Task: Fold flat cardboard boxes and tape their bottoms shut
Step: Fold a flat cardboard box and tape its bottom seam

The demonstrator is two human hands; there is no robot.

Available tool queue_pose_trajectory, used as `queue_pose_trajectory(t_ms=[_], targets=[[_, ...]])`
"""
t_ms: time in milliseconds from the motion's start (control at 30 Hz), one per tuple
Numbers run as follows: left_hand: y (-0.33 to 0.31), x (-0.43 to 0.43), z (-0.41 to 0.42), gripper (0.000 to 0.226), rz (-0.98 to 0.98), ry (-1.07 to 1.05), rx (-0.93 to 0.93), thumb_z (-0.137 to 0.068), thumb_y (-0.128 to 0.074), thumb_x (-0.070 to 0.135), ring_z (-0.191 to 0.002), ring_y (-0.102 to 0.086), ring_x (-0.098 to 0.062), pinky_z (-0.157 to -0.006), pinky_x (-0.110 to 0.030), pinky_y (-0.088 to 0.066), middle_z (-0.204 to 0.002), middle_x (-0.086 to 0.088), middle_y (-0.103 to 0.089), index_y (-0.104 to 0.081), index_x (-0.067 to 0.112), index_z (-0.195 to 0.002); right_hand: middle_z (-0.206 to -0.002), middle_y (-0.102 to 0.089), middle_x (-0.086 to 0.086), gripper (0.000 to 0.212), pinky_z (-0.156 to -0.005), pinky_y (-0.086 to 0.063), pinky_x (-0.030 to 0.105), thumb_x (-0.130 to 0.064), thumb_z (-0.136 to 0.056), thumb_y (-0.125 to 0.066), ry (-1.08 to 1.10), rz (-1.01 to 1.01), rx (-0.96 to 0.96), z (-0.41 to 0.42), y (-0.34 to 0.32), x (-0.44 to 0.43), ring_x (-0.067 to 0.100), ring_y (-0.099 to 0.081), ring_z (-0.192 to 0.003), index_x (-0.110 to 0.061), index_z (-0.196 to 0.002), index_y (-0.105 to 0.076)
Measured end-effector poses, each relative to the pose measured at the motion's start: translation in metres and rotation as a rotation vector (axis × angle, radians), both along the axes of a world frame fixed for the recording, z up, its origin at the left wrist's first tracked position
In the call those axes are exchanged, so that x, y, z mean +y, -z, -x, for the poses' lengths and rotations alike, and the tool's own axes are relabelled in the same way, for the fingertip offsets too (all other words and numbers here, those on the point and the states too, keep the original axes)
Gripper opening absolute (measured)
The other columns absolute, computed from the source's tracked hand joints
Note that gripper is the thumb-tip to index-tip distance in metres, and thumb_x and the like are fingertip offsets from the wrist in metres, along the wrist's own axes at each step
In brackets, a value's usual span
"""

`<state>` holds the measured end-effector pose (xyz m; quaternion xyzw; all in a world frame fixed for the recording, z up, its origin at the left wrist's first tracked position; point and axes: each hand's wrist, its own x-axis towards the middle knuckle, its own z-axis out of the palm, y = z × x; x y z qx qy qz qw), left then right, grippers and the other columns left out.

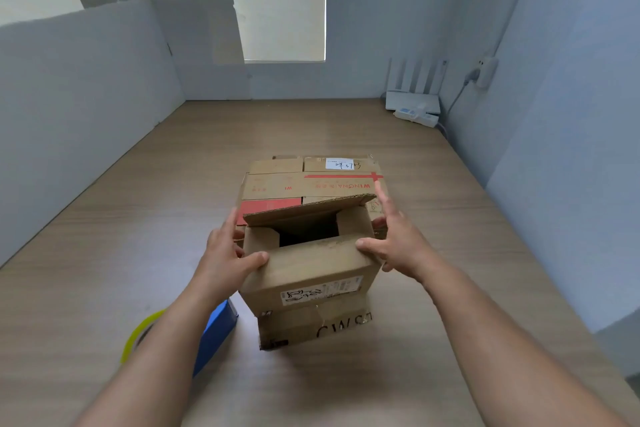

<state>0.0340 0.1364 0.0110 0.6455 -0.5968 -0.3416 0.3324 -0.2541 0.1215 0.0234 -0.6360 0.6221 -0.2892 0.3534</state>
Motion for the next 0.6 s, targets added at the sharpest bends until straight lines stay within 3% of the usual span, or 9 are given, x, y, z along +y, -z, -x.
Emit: queue_pose_trajectory(t_ms=[100,200,300,400,467,533,600], targets=[[-0.002,-0.006,0.002,0.069,-0.054,0.016,0.014,-0.083,-0.072,0.017,-0.089,-0.056,-0.017,-0.077,-0.028,-0.05,-0.123,-0.003,-0.037,-0.039,0.038,-0.14,-0.112,-0.042,-0.005,0.052,-0.08,-0.054,0.036,-0.035,-0.078,-0.074,0.004,0.011,0.11,0.008,0.003,-0.005,0.015,-0.053,-0.1,-0.046,-0.121,-0.046],[-0.001,-0.007,0.006,0.041,-0.053,0.001,-0.041,-0.083,-0.072,0.026,-0.088,-0.053,-0.01,-0.068,-0.021,-0.044,-0.118,0.0,-0.038,-0.052,0.035,-0.118,-0.11,-0.043,-0.007,0.027,-0.084,-0.049,0.03,-0.042,-0.081,-0.07,-0.007,0.015,0.067,0.011,0.01,-0.003,0.009,-0.053,-0.094,-0.037,-0.104,-0.056],[0.007,-0.004,0.008,0.022,-0.053,-0.023,0.156,-0.086,-0.069,0.027,-0.095,-0.056,-0.017,-0.066,-0.021,-0.045,-0.11,0.001,-0.048,-0.053,0.032,-0.1,-0.102,-0.047,-0.011,0.009,-0.082,-0.049,0.027,-0.036,-0.085,-0.067,0.086,0.075,-0.069,0.005,0.015,-0.003,0.009,-0.056,-0.092,-0.031,-0.088,-0.061],[0.016,-0.002,0.016,0.011,-0.089,-0.133,0.314,-0.093,-0.059,0.031,-0.097,-0.055,-0.018,-0.072,-0.028,-0.044,-0.114,-0.003,-0.053,-0.049,0.026,-0.096,-0.093,-0.059,-0.003,0.013,-0.074,-0.05,0.029,-0.023,-0.084,-0.069,0.223,0.017,-0.242,-0.004,0.023,-0.003,0.015,-0.058,-0.086,-0.019,-0.082,-0.057],[0.02,-0.002,0.021,0.023,-0.082,-0.241,0.323,-0.093,-0.058,0.035,-0.09,-0.054,-0.013,-0.067,-0.028,-0.043,-0.114,-0.004,-0.053,-0.045,0.019,-0.102,-0.096,-0.059,0.002,0.02,-0.068,-0.047,0.028,-0.026,-0.084,-0.069,0.299,-0.052,-0.354,-0.01,0.028,-0.001,0.016,-0.057,-0.085,-0.017,-0.089,-0.052],[0.02,-0.001,0.024,0.04,-0.104,-0.27,0.381,-0.093,-0.057,0.036,-0.094,-0.053,-0.013,-0.069,-0.026,-0.044,-0.119,-0.003,-0.05,-0.038,0.018,-0.123,-0.114,-0.055,0.004,0.042,-0.067,-0.048,0.029,-0.031,-0.087,-0.066,0.327,-0.14,-0.493,-0.012,0.029,0.004,0.016,-0.058,-0.095,-0.02,-0.121,-0.045],[0.024,0.0,0.024,0.056,-0.152,-0.226,0.406,-0.095,-0.052,0.042,-0.109,-0.053,-0.021,-0.087,-0.035,-0.048,-0.127,-0.004,-0.047,-0.026,0.025,-0.142,-0.124,-0.051,-0.003,0.062,-0.064,-0.05,0.031,-0.041,-0.094,-0.053,0.249,-0.24,-0.489,-0.011,0.029,0.009,0.018,-0.058,-0.101,-0.036,-0.147,-0.02]])
